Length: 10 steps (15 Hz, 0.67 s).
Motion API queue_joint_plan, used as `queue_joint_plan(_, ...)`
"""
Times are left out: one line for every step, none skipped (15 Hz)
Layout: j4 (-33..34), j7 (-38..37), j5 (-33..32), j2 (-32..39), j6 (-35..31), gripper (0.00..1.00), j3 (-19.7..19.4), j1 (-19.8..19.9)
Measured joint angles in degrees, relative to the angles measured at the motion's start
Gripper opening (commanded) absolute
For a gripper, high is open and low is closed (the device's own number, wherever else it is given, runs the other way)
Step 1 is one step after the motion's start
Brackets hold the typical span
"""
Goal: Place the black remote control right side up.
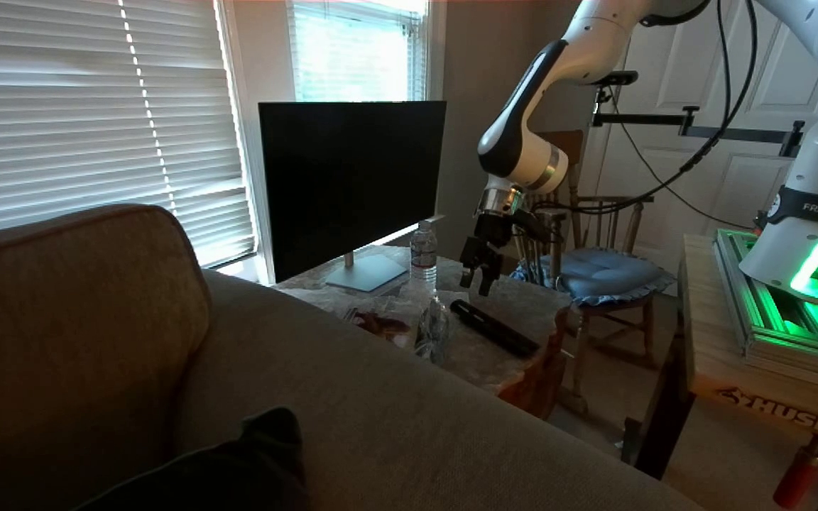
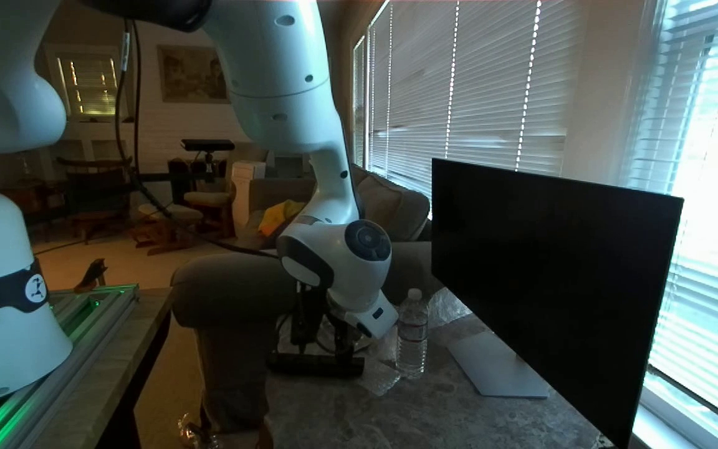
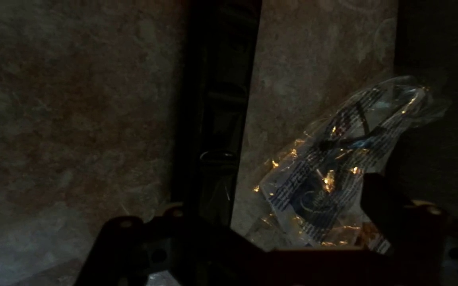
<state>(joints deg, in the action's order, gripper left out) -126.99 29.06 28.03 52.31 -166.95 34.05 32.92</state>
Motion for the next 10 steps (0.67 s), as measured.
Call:
queue_joint_plan(-0.1, -0.1, -0.7, 0.3, -0.2, 1.0, -0.2, 0.2)
queue_joint_plan(-0.2, -0.5, -1.6, 0.4, -0.3, 1.0, -0.5, 0.2)
queue_joint_plan(-0.3, -0.8, -2.3, 0.6, -0.6, 1.0, -0.8, 0.2)
queue_joint_plan(-0.3, -0.8, -2.7, 0.8, -0.8, 1.0, -1.0, 0.3)
queue_joint_plan(-0.3, -0.9, -3.3, 1.0, -1.1, 1.0, -1.1, 0.4)
queue_joint_plan(-0.3, -0.9, -3.9, 1.4, -1.4, 1.0, -1.1, 0.6)
queue_joint_plan(-0.3, -0.9, -4.5, 1.8, -2.0, 1.0, -0.9, 0.8)
queue_joint_plan(-0.3, -0.9, -5.1, 2.4, -2.5, 1.0, -0.7, 1.2)
queue_joint_plan(-0.3, -0.9, -5.9, 3.1, -3.1, 1.0, -0.7, 1.4)
queue_joint_plan(-0.3, -0.9, -6.5, 3.7, -3.6, 1.0, -0.7, 1.6)
